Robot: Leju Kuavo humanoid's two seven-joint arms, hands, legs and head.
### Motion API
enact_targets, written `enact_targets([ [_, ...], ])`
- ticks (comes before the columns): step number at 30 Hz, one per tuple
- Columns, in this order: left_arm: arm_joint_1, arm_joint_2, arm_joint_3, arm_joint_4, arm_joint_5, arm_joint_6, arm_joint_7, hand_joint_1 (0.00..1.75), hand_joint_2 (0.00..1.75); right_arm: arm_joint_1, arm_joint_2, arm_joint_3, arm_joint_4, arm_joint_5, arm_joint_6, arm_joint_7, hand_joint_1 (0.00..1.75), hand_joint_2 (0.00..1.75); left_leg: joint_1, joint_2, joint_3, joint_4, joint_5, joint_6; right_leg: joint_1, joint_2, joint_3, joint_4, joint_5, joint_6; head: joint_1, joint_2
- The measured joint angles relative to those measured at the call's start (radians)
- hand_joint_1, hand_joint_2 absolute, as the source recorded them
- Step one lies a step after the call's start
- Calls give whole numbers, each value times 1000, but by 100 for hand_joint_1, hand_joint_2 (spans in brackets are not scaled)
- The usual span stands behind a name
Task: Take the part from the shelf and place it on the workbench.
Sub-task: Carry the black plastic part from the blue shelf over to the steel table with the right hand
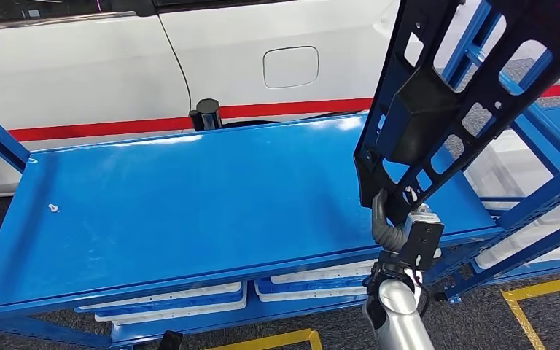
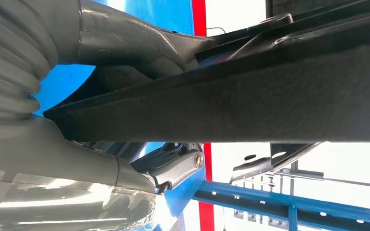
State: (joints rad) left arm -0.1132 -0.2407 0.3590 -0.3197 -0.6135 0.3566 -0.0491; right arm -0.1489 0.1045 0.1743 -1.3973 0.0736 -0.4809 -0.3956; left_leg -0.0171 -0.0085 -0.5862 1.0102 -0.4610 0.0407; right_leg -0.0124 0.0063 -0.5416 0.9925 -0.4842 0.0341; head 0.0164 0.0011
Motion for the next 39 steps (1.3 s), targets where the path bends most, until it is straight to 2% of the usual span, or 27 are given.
enact_targets([
  [3,2,0,0,0,1,1,-1,0,175,0,0,0,0,0,1,0,175,175,0,0,3,-5,4,10,-3,0,-1,0,-1,8,0,0],
  [5,2,-2,0,0,5,2,-3,0,175,-2,0,0,-1,0,1,-1,175,175,7,2,10,-16,11,19,-3,-1,-15,30,-19,10,1,0],
  [6,2,-3,0,0,7,2,-5,0,175,-3,-1,0,-1,1,2,-1,175,175,11,3,13,-21,14,22,-2,-2,-37,74,-41,8,2,0],
  [8,3,-4,0,0,12,2,-9,0,175,-5,-3,0,1,1,2,-1,175,175,12,4,13,-21,14,23,-4,-2,-103,208,-93,5,4,0],
  [9,4,-5,0,0,13,2,-10,0,175,-4,-4,0,2,1,3,-1,175,175,12,4,12,-21,13,23,-6,-2,-133,265,-109,8,4,0],
  [10,5,-5,0,0,14,2,-11,0,175,-4,-5,0,3,2,3,-1,175,175,14,3,12,-21,13,22,-8,-2,-148,291,-110,14,4,0],
  [11,6,-6,0,0,15,2,-11,0,175,-4,-6,0,4,2,3,-1,175,175,16,2,13,-20,12,20,-11,-2,-143,275,-93,24,4,0],
  [13,6,-7,0,0,16,2,-11,0,175,-4,-8,0,5,4,2,-2,175,175,21,0,14,-17,9,10,-19,-4,-84,144,-33,47,4,0],
  [14,6,-8,0,0,16,2,-11,0,175,-4,-8,1,5,5,2,-2,175,175,23,-2,13,-14,6,2,-19,-3,-50,83,-8,52,5,0],
  [15,6,-8,0,0,16,2,-11,0,175,-4,-8,1,5,5,2,-3,175,175,23,-3,12,-11,4,-6,-19,0,-28,41,7,51,5,0],
  [17,6,-9,0,0,16,3,-11,0,175,-3,-9,1,7,6,1,-3,175,175,20,-6,9,-5,4,-18,-14,7,-19,28,10,37,3,0],
  [19,6,-9,0,0,16,3,-11,0,175,-2,-10,1,7,6,1,-4,175,175,23,-7,5,2,0,-27,-19,7,-24,28,9,22,2,0],
  [20,6,-9,0,0,16,3,-11,0,175,-2,-10,1,7,6,1,-4,175,175,25,-5,-2,19,-16,-31,-21,7,-25,27,11,13,1,0],
  [21,6,-9,0,0,16,3,-11,0,175,-3,-9,1,7,6,1,-4,175,175,26,-2,-18,57,-45,-35,-22,5,-27,27,14,4,0,0],
  [23,6,-9,0,0,17,3,-11,0,175,-2,-9,1,7,6,1,-4,175,175,27,2,-70,183,-118,-42,-17,2,-34,27,19,-13,-1,0],
  [24,7,-9,0,0,17,3,-11,0,175,-2,-9,1,7,7,1,-4,175,175,27,2,-96,242,-142,-43,-14,1,-38,27,21,-17,-1,0],
  [25,8,-9,0,0,19,2,-11,0,175,-1,-9,1,7,8,1,-4,175,175,27,2,-108,275,-149,-42,-10,0,-42,27,24,-21,-1,0],
  [26,8,-9,0,0,20,2,-11,0,175,-1,-9,1,7,9,0,-4,175,175,27,2,-101,270,-136,-39,-7,0,-45,27,26,-23,-1,0],
  [27,8,-9,0,0,22,2,-11,0,175,-1,-9,1,7,10,0,-4,175,175,27,2,-74,227,-109,-33,-4,0,-47,27,28,-24,-1,0],
  [29,7,-9,0,0,26,2,-12,0,175,-2,-8,1,7,13,0,-4,175,175,22,2,9,90,-56,-16,1,0,-49,27,33,-23,0,0],
  [30,6,-9,0,0,29,2,-12,0,175,-2,-7,1,7,14,0,-4,175,175,19,3,38,39,-42,-11,2,-1,-49,27,36,-19,0,0],
  [31,6,-9,0,0,30,2,-12,0,175,-3,-6,1,7,14,0,-4,175,175,14,4,52,11,-38,-7,2,-1,-51,27,39,-15,0,0],
  [33,5,-9,1,0,31,2,-13,0,175,-5,-5,2,7,14,0,-4,175,175,8,5,52,-2,-32,-4,1,-3,-53,25,47,-2,0,0],
  [35,5,-10,1,0,32,2,-13,0,175,-6,-4,2,7,16,0,-4,175,175,11,8,49,-15,-16,4,2,-5,-64,38,36,6,1,0],
  [37,5,-11,1,0,33,1,-13,0,175,-7,-5,2,7,18,0,-4,175,175,17,11,39,-26,1,11,2,-5,-99,119,-20,3,5,0],
  [39,5,-12,1,0,36,0,-13,0,175,-7,-5,2,9,20,0,-4,175,175,17,12,22,-26,13,14,-1,-5,-142,244,-85,3,8,0],
])
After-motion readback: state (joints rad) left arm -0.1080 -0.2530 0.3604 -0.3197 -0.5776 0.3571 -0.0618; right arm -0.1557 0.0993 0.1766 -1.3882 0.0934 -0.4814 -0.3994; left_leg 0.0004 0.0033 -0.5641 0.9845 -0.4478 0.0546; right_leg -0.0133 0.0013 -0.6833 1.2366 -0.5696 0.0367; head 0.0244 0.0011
